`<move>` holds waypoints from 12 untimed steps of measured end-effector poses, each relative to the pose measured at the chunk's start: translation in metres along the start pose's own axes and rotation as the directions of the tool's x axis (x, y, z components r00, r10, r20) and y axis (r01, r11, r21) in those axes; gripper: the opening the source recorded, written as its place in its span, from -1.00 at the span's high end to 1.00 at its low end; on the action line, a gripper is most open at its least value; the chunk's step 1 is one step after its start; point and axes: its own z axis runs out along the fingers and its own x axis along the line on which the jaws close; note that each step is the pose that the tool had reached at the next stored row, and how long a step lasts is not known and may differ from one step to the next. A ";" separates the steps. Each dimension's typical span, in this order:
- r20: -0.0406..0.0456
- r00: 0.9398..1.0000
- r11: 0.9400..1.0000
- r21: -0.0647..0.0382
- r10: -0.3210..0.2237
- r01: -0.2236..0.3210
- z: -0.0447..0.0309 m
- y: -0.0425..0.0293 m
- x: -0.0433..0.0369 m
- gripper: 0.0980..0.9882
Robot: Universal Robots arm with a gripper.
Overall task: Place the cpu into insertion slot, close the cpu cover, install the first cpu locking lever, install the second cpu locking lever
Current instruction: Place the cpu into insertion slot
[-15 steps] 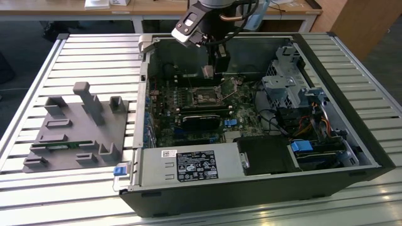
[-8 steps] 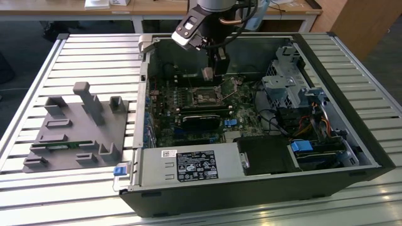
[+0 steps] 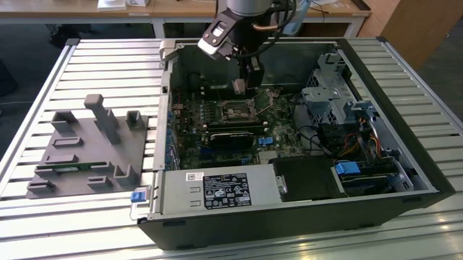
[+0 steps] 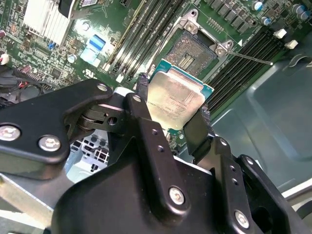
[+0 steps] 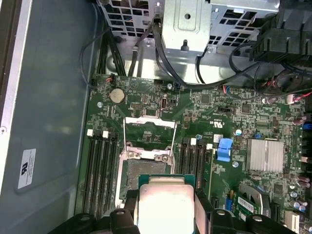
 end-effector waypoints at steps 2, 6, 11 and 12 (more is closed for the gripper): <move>0.000 1.000 1.000 0.000 0.000 0.000 0.0008 -0.0001 0.0000 0.00; 0.000 1.000 1.000 0.000 0.000 0.000 0.0023 -0.0002 0.0000 0.00; 0.000 1.000 1.000 0.000 0.000 0.000 0.0046 -0.0004 0.0000 0.00; 0.000 1.000 1.000 0.000 0.000 0.000 0.0050 -0.0004 0.0000 0.00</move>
